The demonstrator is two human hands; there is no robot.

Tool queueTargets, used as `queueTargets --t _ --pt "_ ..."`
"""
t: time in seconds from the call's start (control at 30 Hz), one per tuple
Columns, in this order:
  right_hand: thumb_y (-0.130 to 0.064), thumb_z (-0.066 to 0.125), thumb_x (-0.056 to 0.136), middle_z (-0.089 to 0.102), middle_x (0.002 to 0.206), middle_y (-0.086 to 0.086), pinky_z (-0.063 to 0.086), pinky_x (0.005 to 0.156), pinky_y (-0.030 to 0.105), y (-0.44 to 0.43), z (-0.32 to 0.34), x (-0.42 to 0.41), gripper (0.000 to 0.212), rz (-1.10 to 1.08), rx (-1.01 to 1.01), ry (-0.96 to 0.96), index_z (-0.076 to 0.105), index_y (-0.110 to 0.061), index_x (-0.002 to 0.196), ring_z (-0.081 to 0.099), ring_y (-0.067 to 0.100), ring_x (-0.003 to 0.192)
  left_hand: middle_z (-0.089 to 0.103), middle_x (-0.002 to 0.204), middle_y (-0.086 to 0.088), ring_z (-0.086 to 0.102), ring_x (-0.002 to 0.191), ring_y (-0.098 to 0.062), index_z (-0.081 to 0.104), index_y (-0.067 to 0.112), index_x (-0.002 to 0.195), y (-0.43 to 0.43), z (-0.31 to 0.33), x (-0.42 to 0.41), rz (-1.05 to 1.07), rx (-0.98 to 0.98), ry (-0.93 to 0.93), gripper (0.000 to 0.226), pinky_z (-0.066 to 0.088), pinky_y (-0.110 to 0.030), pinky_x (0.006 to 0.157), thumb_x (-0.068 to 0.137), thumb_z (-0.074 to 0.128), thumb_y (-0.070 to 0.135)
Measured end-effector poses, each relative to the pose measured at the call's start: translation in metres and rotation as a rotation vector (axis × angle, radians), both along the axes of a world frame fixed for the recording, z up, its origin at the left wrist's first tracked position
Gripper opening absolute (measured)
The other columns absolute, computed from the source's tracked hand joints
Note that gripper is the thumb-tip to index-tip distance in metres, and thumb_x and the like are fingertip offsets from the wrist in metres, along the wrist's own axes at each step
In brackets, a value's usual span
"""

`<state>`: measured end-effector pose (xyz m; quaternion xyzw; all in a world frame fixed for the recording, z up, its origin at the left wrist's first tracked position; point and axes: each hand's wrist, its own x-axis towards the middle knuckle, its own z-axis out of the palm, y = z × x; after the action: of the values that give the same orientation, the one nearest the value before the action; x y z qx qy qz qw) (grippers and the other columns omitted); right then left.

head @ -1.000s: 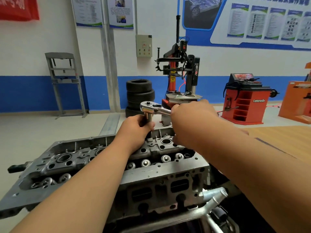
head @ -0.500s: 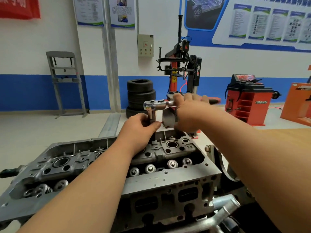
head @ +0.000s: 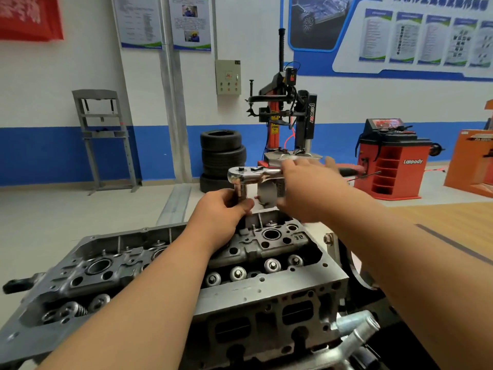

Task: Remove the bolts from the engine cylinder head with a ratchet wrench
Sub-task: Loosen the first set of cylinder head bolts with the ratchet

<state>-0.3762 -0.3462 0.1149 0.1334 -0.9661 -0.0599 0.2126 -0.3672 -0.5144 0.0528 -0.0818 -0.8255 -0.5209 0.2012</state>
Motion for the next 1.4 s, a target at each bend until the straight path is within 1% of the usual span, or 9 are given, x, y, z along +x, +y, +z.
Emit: queueTargets --t 0.2,0.3,0.43,0.67,0.83,0.93,1.1,1.27,1.4 --pt "-0.053 0.053 0.079 0.019 0.143 0.013 -0.023 0.105 0.05 0.008 -0.046 0.076 0.102 0.113 0.151 0.213 -0.009 -0.009 0.147 0.01 0.035 0.137 0.073 0.077 0.019 0.066 0.077 0.005 0.067 0.033 0.078 -0.003 -0.003 -0.001 -0.021 0.017 0.01 0.01 0.045 -0.018 0.073 0.087 0.069 0.03" --pt "-0.058 0.049 0.081 0.025 0.143 0.01 -0.014 0.109 0.052 0.011 -0.032 0.056 0.092 0.122 0.036 0.125 -0.005 -0.021 0.146 0.019 0.029 0.136 0.073 0.077 0.016 0.067 0.078 0.001 0.067 0.032 0.079 -0.003 -0.003 -0.003 -0.021 0.025 0.007 0.008 0.047 -0.022 0.076 0.087 0.069 0.031" --pt "-0.049 0.056 0.083 0.038 0.138 0.004 0.0 0.112 0.055 0.003 -0.001 -0.008 0.068 0.119 -0.113 -0.071 0.027 -0.023 0.138 0.027 0.026 0.134 0.073 0.079 0.012 0.067 0.081 -0.005 0.066 0.03 0.083 -0.002 -0.002 -0.006 0.028 -0.002 0.003 0.009 0.049 -0.024 0.076 0.087 0.066 0.038" --pt "-0.039 0.061 0.08 0.031 0.147 0.006 0.015 0.109 0.057 -0.047 0.011 -0.057 0.072 0.091 -0.177 -0.259 0.028 -0.019 0.14 0.016 0.035 0.139 0.071 0.083 0.014 0.061 0.081 0.005 0.058 0.039 0.091 0.001 0.002 -0.001 0.012 -0.026 -0.041 0.006 0.042 -0.019 0.07 0.096 0.054 0.037" --pt "-0.033 0.054 0.086 0.037 0.141 0.008 0.014 0.108 0.057 -0.028 0.002 -0.025 0.058 -0.03 -0.05 -0.072 0.03 -0.018 0.137 0.025 0.035 0.134 0.072 0.077 0.012 0.062 0.072 0.005 0.058 0.034 0.087 0.004 0.003 0.002 0.041 -0.066 -0.042 0.009 0.038 -0.016 0.062 0.095 0.056 0.038" --pt "-0.032 0.056 0.085 0.039 0.138 0.009 0.02 0.104 0.056 -0.015 -0.008 0.021 0.064 -0.109 -0.003 0.011 0.025 -0.016 0.138 0.033 0.034 0.128 0.071 0.075 0.012 0.064 0.07 0.005 0.058 0.033 0.085 0.006 0.003 0.002 0.056 -0.052 -0.031 0.009 0.039 -0.016 0.062 0.093 0.059 0.037" --pt "-0.056 0.044 0.086 0.034 0.14 0.009 0.025 0.101 0.054 0.0 -0.029 0.094 0.076 0.11 0.03 0.157 0.014 -0.017 0.143 0.035 0.03 0.127 0.07 0.07 0.021 0.061 0.067 0.011 0.059 0.036 0.081 0.003 0.0 0.002 0.051 -0.072 -0.01 0.011 0.037 -0.018 0.062 0.092 0.06 0.04" --pt "-0.056 0.045 0.084 0.033 0.142 0.005 0.019 0.107 0.051 0.016 -0.015 0.064 0.083 0.172 0.028 0.068 0.001 -0.022 0.146 0.033 0.026 0.13 0.07 0.072 0.018 0.06 0.074 0.007 0.058 0.036 0.083 0.002 0.001 -0.001 0.044 -0.087 -0.02 0.011 0.037 -0.017 0.062 0.093 0.058 0.041" --pt "-0.035 0.055 0.084 0.034 0.142 0.004 0.007 0.113 0.049 0.018 -0.007 -0.004 0.072 0.158 -0.038 -0.003 0.017 -0.025 0.144 0.022 0.025 0.137 0.07 0.076 0.013 0.061 0.077 0.002 0.059 0.033 0.086 0.002 0.002 -0.004 0.044 -0.08 -0.036 0.011 0.036 -0.016 0.062 0.093 0.058 0.041"
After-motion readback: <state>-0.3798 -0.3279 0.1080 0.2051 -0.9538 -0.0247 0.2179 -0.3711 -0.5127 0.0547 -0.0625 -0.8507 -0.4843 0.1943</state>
